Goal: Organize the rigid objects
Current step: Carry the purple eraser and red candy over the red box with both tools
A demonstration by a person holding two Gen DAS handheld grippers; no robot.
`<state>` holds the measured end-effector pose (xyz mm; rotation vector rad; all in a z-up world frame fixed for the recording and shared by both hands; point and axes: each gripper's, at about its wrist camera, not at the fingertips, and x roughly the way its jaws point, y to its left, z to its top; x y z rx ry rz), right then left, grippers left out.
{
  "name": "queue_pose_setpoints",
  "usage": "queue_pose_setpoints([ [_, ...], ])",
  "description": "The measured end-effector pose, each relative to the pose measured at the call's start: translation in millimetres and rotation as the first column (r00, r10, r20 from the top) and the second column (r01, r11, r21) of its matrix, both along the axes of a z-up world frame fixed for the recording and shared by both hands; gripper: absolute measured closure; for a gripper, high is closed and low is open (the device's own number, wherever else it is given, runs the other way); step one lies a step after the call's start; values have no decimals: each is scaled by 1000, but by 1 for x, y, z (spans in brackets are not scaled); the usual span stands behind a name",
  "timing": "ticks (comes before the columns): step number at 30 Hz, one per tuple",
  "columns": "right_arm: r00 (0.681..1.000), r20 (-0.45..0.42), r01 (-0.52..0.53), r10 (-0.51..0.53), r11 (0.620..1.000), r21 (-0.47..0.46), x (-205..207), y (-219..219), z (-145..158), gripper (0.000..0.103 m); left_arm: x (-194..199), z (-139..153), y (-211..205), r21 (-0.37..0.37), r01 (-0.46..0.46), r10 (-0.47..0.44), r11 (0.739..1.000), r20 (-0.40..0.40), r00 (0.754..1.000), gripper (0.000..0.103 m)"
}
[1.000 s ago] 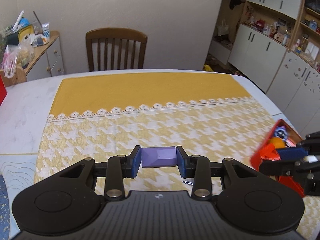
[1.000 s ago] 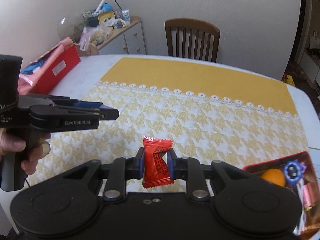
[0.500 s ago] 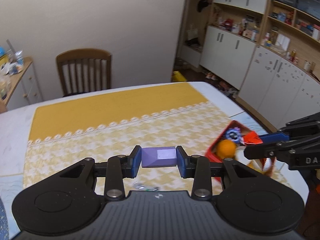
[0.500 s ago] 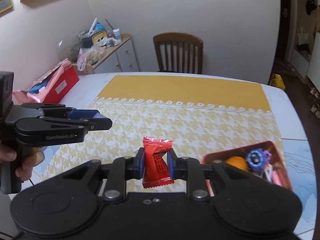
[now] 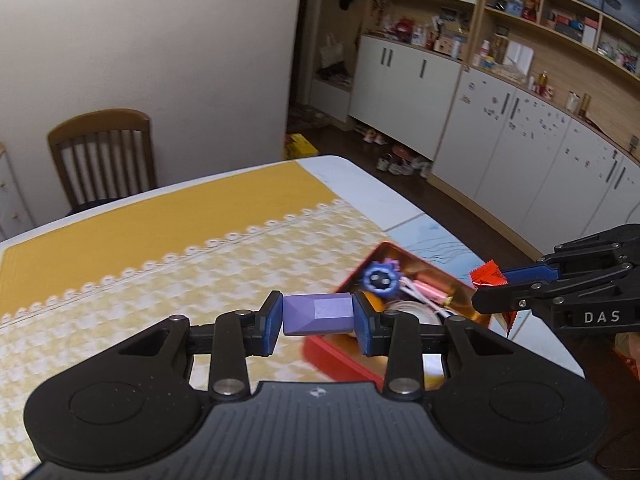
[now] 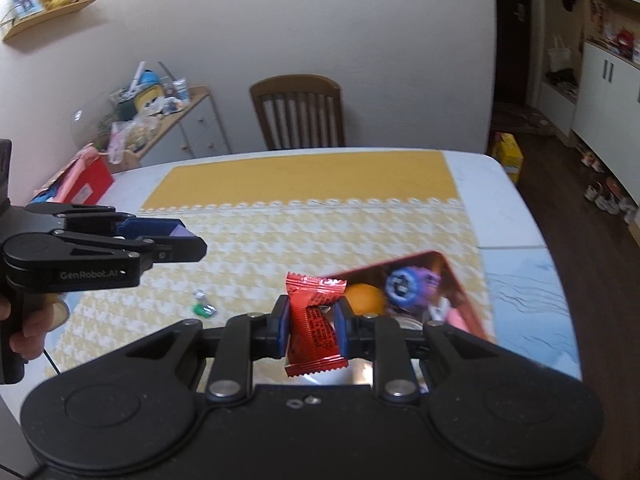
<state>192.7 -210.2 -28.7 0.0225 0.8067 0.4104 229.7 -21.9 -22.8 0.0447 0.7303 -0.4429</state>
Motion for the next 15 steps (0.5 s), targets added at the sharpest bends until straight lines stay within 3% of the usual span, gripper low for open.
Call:
queue_pose_setpoints([
  [8,997,-37,68,-69,997,-23,-1,-51,-23,82,18,-15,-53,20,59,-58,998,-43,997,67],
  [15,996,-63,67,-70,996,-53,4,-66,-47,82,41,-27,-100,68,121,-116,990,-77,990,67],
])
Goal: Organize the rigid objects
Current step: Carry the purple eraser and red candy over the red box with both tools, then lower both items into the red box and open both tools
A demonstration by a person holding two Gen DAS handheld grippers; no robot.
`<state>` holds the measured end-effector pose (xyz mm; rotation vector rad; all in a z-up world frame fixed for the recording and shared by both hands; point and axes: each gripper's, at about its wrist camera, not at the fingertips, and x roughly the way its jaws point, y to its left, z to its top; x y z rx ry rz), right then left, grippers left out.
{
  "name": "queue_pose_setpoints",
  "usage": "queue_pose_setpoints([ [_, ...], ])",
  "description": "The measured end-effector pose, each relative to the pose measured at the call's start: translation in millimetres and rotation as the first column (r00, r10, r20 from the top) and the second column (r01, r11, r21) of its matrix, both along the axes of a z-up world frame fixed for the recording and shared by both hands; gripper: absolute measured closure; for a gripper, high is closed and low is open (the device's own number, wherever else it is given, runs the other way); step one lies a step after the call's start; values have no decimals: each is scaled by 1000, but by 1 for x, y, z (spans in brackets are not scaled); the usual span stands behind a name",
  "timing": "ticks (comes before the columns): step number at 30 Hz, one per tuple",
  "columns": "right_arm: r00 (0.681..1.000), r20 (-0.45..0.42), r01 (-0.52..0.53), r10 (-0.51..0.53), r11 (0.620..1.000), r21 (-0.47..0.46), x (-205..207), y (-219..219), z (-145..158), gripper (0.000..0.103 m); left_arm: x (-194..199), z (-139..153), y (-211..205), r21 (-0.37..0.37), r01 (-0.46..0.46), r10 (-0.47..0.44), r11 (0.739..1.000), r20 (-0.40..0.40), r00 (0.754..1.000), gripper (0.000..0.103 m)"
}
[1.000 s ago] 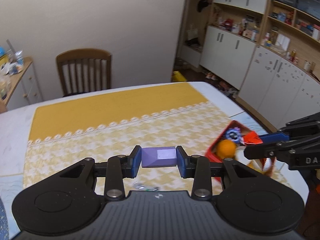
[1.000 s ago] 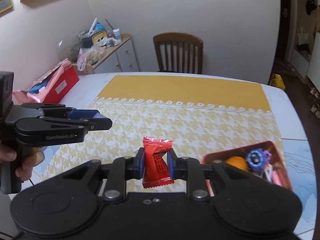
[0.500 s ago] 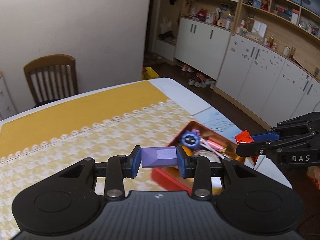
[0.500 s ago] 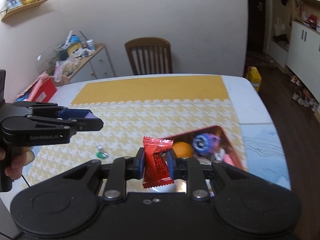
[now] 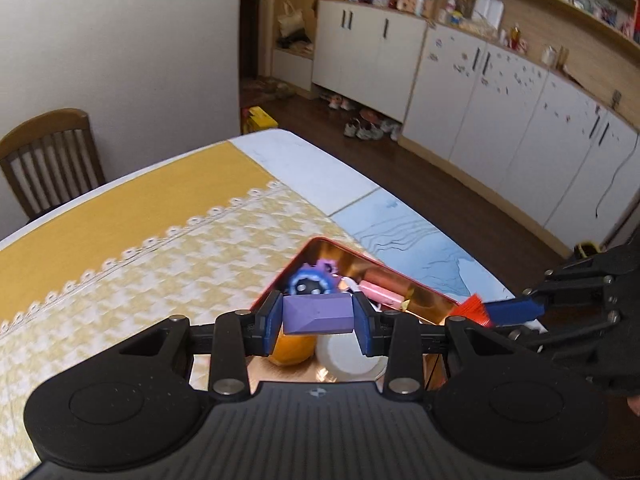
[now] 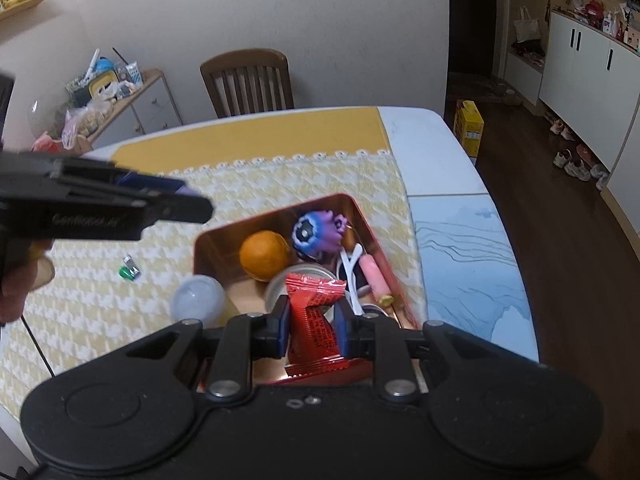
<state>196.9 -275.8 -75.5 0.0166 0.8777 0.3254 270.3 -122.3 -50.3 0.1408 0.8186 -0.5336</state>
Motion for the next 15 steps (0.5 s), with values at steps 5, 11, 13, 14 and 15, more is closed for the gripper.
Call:
queue_pose_setpoints([
  [5,999,-34,-31,31,999,-19,10,1,-19,82,17,-17,-28,30,45,-44,999,-44,998,67],
  [11,998,-63,-32,29,998,-46,26,1,-39,82,37,-44,-48,60,70,-63,996,-121,991,67],
  [13,997,-72,-39,35,998,-57,31,0,-45,82,42,-51,-53,70,80,-70,994,-138,988,67],
  [14,997,-75,-42,37,997,-65,32,-1,-47,82,44,-53,-55,73,83,-72,994,-145,987,67],
  [15,996,-77,-47,41,996,-70,35,-1,-49,82,47,-55,-57,74,84,-72,994,-150,986,67],
])
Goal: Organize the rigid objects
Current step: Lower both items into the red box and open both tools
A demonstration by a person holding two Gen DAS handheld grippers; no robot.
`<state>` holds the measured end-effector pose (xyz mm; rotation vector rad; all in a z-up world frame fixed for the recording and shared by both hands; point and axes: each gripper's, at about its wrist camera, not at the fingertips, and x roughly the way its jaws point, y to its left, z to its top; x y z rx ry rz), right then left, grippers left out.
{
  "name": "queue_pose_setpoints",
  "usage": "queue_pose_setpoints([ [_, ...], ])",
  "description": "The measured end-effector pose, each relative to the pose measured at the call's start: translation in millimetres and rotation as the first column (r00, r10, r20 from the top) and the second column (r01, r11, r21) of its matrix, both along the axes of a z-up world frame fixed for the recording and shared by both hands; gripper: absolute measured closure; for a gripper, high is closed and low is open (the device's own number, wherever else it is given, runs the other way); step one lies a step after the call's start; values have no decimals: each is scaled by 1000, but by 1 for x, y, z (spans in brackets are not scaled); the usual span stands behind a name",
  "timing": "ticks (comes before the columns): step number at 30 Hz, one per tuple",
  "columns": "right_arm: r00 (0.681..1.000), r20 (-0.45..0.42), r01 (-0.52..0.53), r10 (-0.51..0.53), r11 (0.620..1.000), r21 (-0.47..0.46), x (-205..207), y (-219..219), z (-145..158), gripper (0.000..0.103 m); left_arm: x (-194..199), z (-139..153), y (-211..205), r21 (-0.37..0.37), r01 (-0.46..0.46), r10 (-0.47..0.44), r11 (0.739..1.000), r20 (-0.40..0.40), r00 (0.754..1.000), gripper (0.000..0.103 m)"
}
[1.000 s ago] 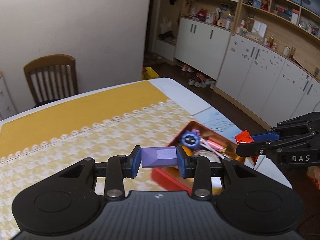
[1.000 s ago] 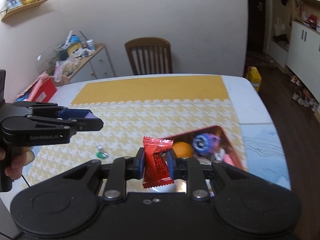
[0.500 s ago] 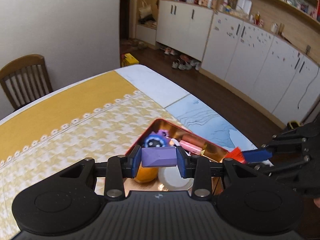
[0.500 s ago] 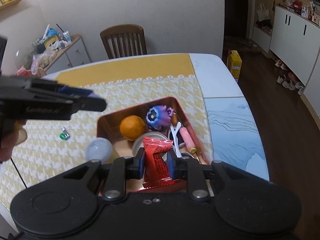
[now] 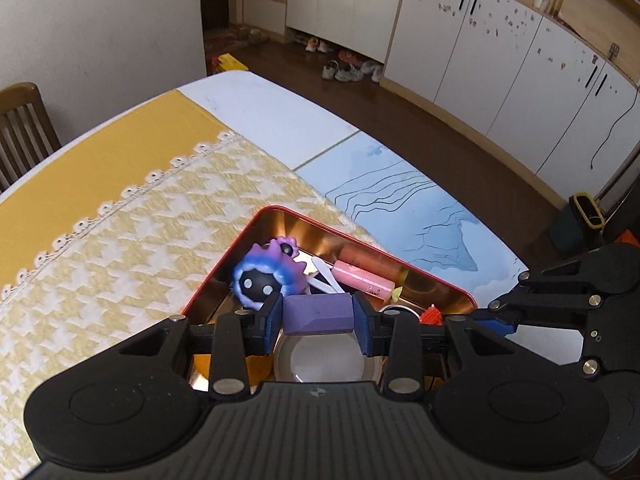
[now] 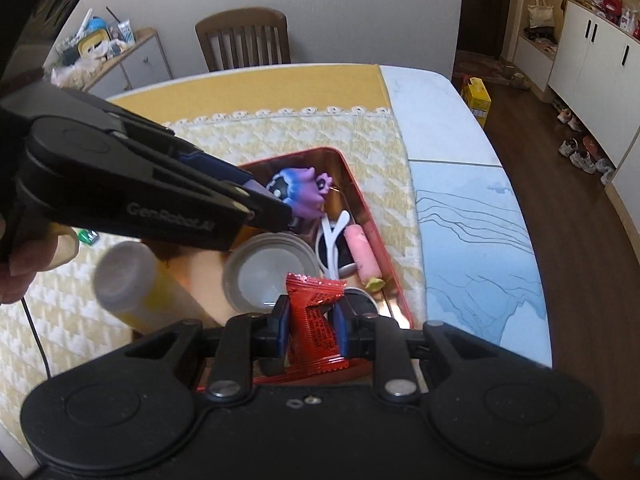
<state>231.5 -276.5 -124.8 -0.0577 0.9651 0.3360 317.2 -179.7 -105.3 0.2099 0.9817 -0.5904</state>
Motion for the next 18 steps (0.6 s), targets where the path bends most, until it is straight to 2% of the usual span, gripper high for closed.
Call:
queue_pose_setpoints([
  [3,1000,-12,-5,5,1000,-7,8,0,-4,82,9,-6,-4,-10,5,-5,1000,-35,999,67],
  [12,998,-40,-42,40,997,-65,16,4,-16,82,18,-23,-9,27,25,-22,999,-108,994,67],
  [18,997,-72,-40,35,996,-73,17,4,-24,81,18,-28,-11,47,35,-28,998,-130,991,67],
])
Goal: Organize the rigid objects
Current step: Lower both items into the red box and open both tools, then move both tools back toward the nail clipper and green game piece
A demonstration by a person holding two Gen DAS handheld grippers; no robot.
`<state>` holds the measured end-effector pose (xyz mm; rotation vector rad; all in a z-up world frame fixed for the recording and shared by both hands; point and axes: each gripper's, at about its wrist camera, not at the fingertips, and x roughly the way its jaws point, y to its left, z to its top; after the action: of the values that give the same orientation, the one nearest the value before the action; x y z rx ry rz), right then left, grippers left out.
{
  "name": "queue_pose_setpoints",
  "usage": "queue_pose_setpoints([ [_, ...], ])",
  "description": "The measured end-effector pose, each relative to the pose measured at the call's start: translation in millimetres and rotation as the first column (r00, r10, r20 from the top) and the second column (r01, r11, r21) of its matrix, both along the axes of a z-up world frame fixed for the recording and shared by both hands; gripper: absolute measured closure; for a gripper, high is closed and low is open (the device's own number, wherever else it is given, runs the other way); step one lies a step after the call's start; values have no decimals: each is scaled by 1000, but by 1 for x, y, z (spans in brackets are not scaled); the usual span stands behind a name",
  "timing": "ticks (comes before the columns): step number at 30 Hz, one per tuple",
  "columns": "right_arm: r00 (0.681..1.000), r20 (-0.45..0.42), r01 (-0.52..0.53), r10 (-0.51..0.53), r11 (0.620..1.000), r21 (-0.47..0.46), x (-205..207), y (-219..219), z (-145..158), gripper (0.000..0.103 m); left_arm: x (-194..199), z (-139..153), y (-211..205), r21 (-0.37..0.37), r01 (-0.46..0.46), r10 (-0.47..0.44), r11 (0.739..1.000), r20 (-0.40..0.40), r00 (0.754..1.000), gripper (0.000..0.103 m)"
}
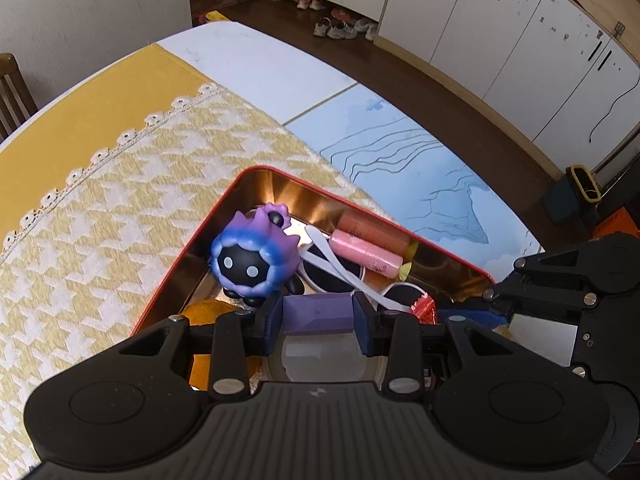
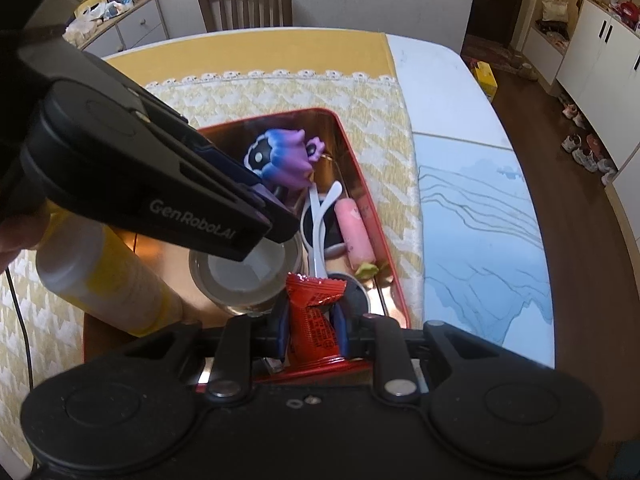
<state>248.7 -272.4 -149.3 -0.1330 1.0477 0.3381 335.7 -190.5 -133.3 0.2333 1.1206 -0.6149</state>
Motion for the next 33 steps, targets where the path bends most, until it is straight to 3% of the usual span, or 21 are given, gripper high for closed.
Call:
queue_pose_setpoints([
  [15,999,9,53,-53,998,24,-1,-9,5,68,-4,11,9,-59,-29,28,998,-13,1000,65],
  [33,994,89,52,-61,993,107,-31,-12,49,45,-42,63,51,-129,-46,65,991,146,987,65],
])
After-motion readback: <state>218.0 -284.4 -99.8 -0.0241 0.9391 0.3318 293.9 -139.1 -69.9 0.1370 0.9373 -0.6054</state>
